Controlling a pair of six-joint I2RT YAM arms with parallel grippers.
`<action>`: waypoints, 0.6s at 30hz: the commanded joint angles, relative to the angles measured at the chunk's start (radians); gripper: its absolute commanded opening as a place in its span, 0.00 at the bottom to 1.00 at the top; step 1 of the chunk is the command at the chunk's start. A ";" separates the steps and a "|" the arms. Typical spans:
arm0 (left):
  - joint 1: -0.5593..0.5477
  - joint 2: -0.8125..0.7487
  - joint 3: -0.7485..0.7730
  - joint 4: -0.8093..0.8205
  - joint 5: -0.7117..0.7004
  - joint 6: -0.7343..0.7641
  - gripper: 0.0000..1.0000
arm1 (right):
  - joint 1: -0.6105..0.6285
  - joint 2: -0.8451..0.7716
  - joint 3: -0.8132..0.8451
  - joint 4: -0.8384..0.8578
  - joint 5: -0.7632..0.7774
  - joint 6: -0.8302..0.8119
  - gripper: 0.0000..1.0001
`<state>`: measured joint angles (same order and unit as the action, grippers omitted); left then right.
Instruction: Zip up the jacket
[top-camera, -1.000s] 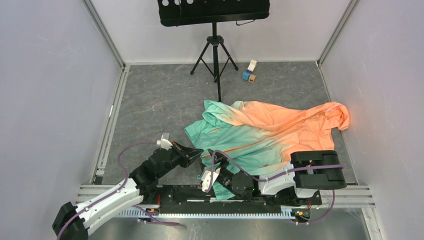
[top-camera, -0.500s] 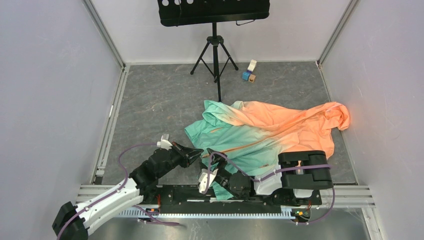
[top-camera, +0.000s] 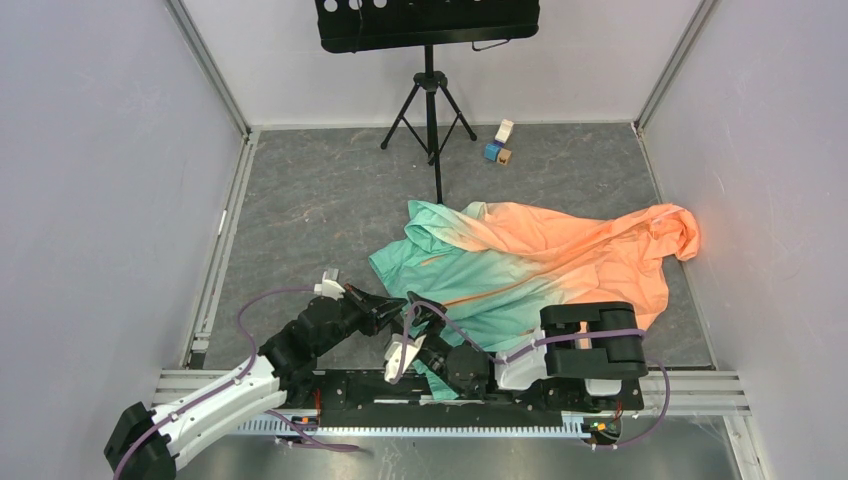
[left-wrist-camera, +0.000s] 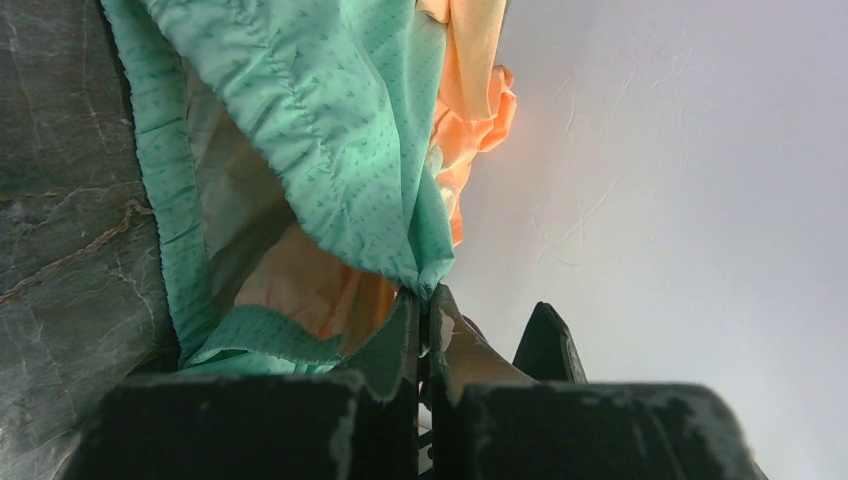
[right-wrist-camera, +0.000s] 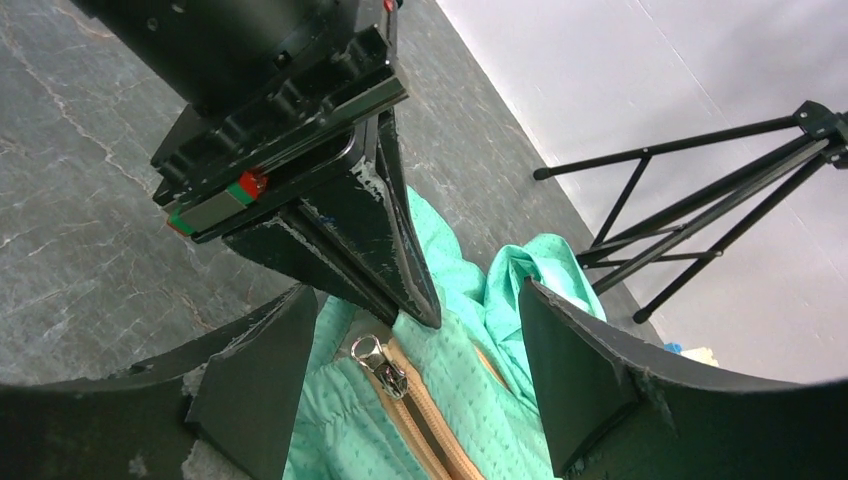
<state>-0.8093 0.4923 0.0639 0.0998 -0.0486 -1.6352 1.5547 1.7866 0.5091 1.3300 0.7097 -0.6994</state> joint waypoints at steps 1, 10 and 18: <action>-0.002 -0.001 0.009 0.011 0.003 -0.035 0.02 | -0.005 0.014 0.040 0.063 0.095 0.000 0.81; -0.002 -0.006 0.012 0.001 -0.002 -0.033 0.02 | -0.005 0.002 0.028 0.045 0.104 0.022 0.81; -0.002 -0.004 0.016 -0.015 -0.007 -0.028 0.02 | -0.005 -0.030 -0.018 0.080 0.145 0.038 0.81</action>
<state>-0.8093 0.4919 0.0639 0.0978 -0.0498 -1.6375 1.5547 1.7927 0.5129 1.3365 0.8082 -0.6861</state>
